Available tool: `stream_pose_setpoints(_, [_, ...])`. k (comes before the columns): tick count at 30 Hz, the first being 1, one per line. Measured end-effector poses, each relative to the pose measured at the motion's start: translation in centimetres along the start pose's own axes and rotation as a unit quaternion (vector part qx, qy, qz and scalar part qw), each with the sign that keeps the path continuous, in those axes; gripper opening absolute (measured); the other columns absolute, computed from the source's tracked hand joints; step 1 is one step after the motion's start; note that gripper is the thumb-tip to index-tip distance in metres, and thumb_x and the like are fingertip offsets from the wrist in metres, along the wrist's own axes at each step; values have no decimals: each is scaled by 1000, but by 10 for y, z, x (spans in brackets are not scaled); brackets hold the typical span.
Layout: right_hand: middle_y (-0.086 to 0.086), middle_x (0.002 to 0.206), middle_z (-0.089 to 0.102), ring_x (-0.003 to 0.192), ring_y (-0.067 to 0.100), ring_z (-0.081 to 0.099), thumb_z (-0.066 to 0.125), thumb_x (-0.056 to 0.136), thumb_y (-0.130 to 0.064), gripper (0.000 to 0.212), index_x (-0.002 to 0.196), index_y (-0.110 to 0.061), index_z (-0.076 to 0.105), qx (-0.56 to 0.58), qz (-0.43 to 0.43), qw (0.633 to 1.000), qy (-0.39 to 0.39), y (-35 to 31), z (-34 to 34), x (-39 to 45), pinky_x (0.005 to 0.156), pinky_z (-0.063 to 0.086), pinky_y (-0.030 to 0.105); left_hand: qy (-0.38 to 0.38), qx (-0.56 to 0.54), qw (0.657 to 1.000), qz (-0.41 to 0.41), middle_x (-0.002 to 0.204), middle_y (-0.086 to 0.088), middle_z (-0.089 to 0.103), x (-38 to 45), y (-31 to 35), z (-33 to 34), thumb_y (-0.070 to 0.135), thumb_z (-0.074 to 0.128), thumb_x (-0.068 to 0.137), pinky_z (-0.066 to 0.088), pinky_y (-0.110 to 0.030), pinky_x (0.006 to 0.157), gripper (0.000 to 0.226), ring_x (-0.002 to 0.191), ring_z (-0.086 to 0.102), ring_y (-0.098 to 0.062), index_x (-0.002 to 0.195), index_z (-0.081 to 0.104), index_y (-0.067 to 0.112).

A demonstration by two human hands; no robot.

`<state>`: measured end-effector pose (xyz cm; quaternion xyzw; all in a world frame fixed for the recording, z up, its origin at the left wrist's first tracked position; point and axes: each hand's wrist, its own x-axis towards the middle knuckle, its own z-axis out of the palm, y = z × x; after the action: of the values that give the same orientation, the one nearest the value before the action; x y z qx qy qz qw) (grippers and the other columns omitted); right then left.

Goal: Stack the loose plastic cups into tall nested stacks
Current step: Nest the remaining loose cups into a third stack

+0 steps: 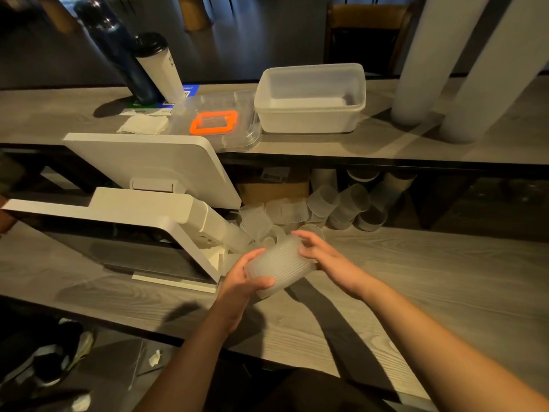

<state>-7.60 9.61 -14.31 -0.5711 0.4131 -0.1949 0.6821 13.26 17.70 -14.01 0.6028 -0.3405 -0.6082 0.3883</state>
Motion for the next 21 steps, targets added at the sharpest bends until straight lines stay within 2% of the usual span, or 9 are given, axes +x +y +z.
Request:
stream_pose_setpoints(2, [-10,144,41,129,11,45,37,92,-74,63,147,-44,33,21,13,1000,-18,4,11,0,112,40,37,10,-1,1000,-1,127,-7,55,0,-1,2,40,82,48,57,-29,74,87,112,59,-29,129,55,31])
stream_pose_setpoints(3, [-11,147,39,131,10,43,31,93,-74,64,150,-43,29,23,17,999,-16,5,15,-1,114,38,36,14,0,1000,-3,126,-7,55,1,-1,2,41,82,48,56,-27,72,87,112,59,-28,130,54,30])
stream_pose_setpoints(6, [-16,140,43,123,0,44,22,98,-65,59,150,-40,31,20,22,999,13,7,19,4,102,40,22,18,-3,1000,-15,126,-5,55,3,-2,-3,41,83,47,56,-26,72,86,111,59,-27,129,55,32])
stream_pose_setpoints(7, [-15,136,46,121,-1,46,21,99,-62,57,150,-38,33,23,23,999,35,7,19,7,98,40,21,21,-10,1000,-19,126,-5,56,3,-1,-5,40,83,48,57,-27,72,85,111,60,-27,128,55,32])
stream_pose_setpoints(10, [-5,128,56,121,15,54,37,100,-53,48,140,-28,45,16,12,986,168,18,16,20,95,46,27,28,-31,999,-24,125,-4,56,7,1,-13,29,82,57,57,-26,71,75,112,59,-26,126,55,31])
stream_pose_setpoints(13, [-2,128,58,116,12,55,61,96,-35,45,137,-22,50,-66,10,959,276,32,6,32,87,46,19,33,-31,999,-29,127,-5,55,12,3,-21,28,79,59,57,-29,75,74,114,57,-26,128,54,30])
stream_pose_setpoints(15, [-1,135,54,123,13,51,69,90,-36,57,140,-21,47,-155,18,942,296,43,-4,40,99,48,29,39,-28,998,-31,127,-5,55,14,4,-26,36,82,52,56,-31,77,84,114,57,-27,130,54,29])
stream_pose_setpoints(17, [1,143,47,133,16,42,75,85,-40,71,145,-21,42,-225,35,929,292,51,-10,49,110,41,37,42,-15,999,-28,127,-5,56,17,3,-30,45,80,48,56,-32,78,91,115,57,-27,132,53,29])
stream_pose_setpoints(21, [4,155,33,144,22,30,81,77,-47,97,153,-18,29,-269,57,919,283,51,-6,69,116,31,40,39,-6,999,-29,127,-4,57,22,1,-36,47,81,49,56,-30,79,90,115,59,-25,133,52,29])
